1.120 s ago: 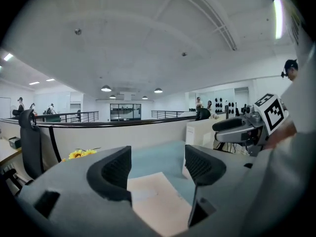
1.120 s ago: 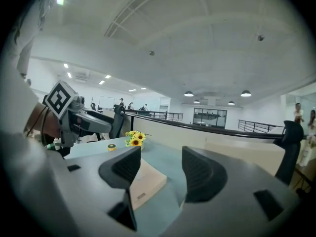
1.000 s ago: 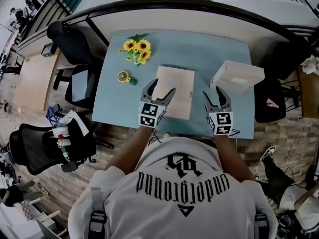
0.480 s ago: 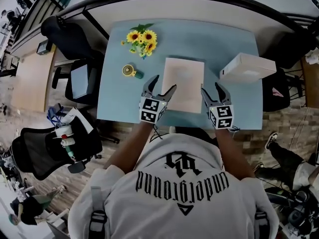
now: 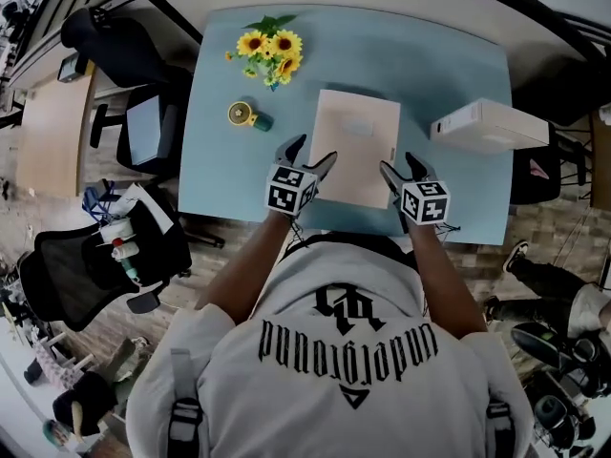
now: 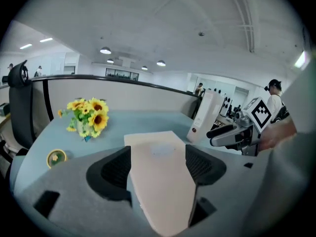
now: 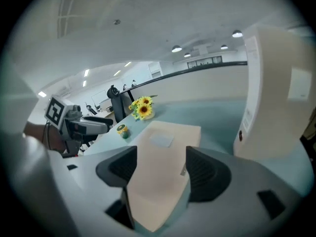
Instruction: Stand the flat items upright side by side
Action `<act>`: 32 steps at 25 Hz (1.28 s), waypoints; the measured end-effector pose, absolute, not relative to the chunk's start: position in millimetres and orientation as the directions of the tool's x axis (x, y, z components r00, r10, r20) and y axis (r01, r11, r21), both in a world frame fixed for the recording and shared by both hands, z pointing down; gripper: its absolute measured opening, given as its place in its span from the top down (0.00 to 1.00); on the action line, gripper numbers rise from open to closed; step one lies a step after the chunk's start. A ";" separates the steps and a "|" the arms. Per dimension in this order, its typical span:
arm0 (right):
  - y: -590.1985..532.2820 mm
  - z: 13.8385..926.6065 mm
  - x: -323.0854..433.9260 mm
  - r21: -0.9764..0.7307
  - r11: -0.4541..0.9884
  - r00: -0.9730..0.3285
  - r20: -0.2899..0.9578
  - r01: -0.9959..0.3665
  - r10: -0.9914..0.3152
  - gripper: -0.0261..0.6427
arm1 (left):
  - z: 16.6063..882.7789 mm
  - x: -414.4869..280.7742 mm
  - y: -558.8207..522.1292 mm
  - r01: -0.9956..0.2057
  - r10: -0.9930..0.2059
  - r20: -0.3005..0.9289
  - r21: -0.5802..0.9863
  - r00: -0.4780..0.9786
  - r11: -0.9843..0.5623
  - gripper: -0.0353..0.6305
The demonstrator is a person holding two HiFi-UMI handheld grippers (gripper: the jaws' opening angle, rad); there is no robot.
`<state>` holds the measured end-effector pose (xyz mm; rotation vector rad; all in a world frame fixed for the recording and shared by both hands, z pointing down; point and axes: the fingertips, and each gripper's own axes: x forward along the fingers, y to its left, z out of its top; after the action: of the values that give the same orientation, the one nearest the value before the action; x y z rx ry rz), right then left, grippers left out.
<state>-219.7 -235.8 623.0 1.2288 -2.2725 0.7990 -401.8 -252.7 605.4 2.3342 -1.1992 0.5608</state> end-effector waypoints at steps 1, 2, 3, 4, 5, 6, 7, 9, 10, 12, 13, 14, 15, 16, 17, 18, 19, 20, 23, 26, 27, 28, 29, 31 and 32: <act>-236.0 632.6 -218.8 -0.309 0.427 -0.520 0.626 -0.850 -0.581 0.49 | 617.0 -402.8 -253.2 -0.832 -0.628 0.564 0.224 0.535 -0.508 0.41; -236.4 642.2 -217.5 -0.332 0.414 -0.525 0.641 -0.848 -0.561 0.49 | 628.1 -403.9 -254.3 -0.835 -0.612 0.586 0.238 0.531 -0.497 0.41; -237.2 651.8 -216.3 -0.352 0.401 -0.529 0.655 -0.846 -0.539 0.48 | 638.4 -405.0 -255.8 -0.837 -0.597 0.604 0.251 0.528 -0.486 0.41; -238.2 661.3 -215.6 -0.372 0.389 -0.534 0.669 -0.843 -0.517 0.48 | 648.3 -406.2 -257.8 -0.839 -0.582 0.621 0.266 0.526 -0.475 0.41; -239.3 670.6 -216.0 -0.392 0.379 -0.542 0.681 -0.838 -0.492 0.47 | 657.8 -407.7 -260.5 -0.841 -0.568 0.634 0.282 0.525 -0.462 0.41; -240.3 679.9 -217.3 -0.414 0.369 -0.551 0.692 -0.832 -0.466 0.47 | 667.2 -409.5 -263.6 -0.842 -0.554 0.647 0.300 0.525 -0.449 0.41; -241.4 688.8 -219.1 -0.435 0.360 -0.561 0.701 -0.825 -0.440 0.46 | 676.8 -411.4 -266.8 -0.843 -0.539 0.658 0.318 0.526 -0.434 0.40; -244.5 704.6 -222.3 -0.467 0.343 -0.576 0.714 -0.815 -0.397 0.45 | 695.4 -414.8 -272.0 -0.843 -0.504 0.682 0.358 0.530 -0.402 0.40; -246.4 711.1 -223.2 -0.478 0.335 -0.581 0.719 -0.812 -0.383 0.45 | 703.7 -415.9 -273.5 -0.842 -0.487 0.693 0.377 0.532 -0.385 0.40; -252.3 721.9 -223.4 -0.491 0.324 -0.585 0.725 -0.809 -0.363 0.45 | 718.2 -416.0 -276.1 -0.839 -0.452 0.710 0.412 0.540 -0.355 0.40; -256.2 726.7 -223.1 -0.496 0.318 -0.586 0.728 -0.808 -0.356 0.45 | 724.6 -415.1 -277.8 -0.836 -0.436 0.716 0.430 0.545 -0.341 0.40; -259.9 731.3 -222.9 -0.501 0.311 -0.588 0.730 -0.807 -0.348 0.45 | 730.8 -413.9 -279.2 -0.833 -0.420 0.721 0.446 0.551 -0.327 0.40; -262.5 736.0 -223.0 -0.506 0.304 -0.588 0.734 -0.807 -0.338 0.45 | 736.4 -412.5 -279.9 -0.829 -0.405 0.724 0.462 0.558 -0.315 0.40; -264.0 740.3 -223.4 -0.511 0.299 -0.590 0.739 -0.806 -0.327 0.44 | 741.2 -411.1 -279.8 -0.825 -0.391 0.728 0.476 0.564 -0.305 0.40; -264.8 743.9 -224.1 -0.514 0.298 -0.592 0.741 -0.804 -0.317 0.44 | 745.0 -409.9 -279.1 -0.822 -0.378 0.730 0.486 0.569 -0.298 0.41; -265.4 746.8 -224.9 -0.518 0.298 -0.595 0.742 -0.802 -0.309 0.44 | 747.9 -408.9 -278.5 -0.819 -0.368 0.733 0.492 0.573 -0.295 0.42; -266.1 749.3 -225.5 -0.522 0.299 -0.598 0.742 -0.799 -0.303 0.44 | 750.3 -407.9 -278.2 -0.817 -0.359 0.735 0.496 0.576 -0.296 0.43; -266.7 751.4 -225.9 -0.527 0.297 -0.602 0.740 -0.796 -0.301 0.44 | 752.5 -406.7 -278.2 -0.814 -0.351 0.736 0.498 0.579 -0.298 0.44; -267.3 757.1 -226.6 -0.536 0.290 -0.607 0.738 -0.793 -0.294 0.45 | 758.9 -404.5 -278.6 -0.808 -0.331 0.739 0.507 0.587 -0.301 0.44; -267.5 761.1 -227.0 -0.544 0.291 -0.614 0.735 -0.787 -0.286 0.46 | 762.6 -404.8 -279.0 -0.807 -0.320 0.743 0.509 0.587 -0.299 0.44; -268.1 761.5 -227.2 -0.547 0.292 -0.618 0.733 -0.784 -0.284 0.46 | 763.1 -405.0 -279.4 -0.808 -0.319 0.745 0.508 0.586 -0.299 0.44; -268.8 761.5 -227.5 -0.550 0.293 -0.620 0.731 -0.782 -0.284 0.46 | 763.2 -405.1 -279.9 -0.809 -0.320 0.746 0.505 0.584 -0.300 0.44; -269.1 761.3 -227.8 -0.551 0.293 -0.622 0.730 -0.781 -0.285 0.47 | 763.1 -405.0 -280.1 -0.811 -0.321 0.747 0.503 0.582 -0.301 0.45; -268.2 760.1 -227.3 -0.550 0.292 -0.621 0.728 -0.782 -0.290 0.48 | 761.3 -404.3 -279.6 -0.812 -0.326 0.747 0.499 0.580 -0.302 0.45; -267.4 758.4 -226.8 -0.548 0.293 -0.619 0.728 -0.784 -0.294 0.49 | 759.4 -403.6 -278.8 -0.813 -0.330 0.745 0.498 0.579 -0.303 0.45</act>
<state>-226.8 -267.4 758.4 0.9595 -2.0685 1.2983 -403.6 -278.8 759.4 1.8799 -0.9240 0.6523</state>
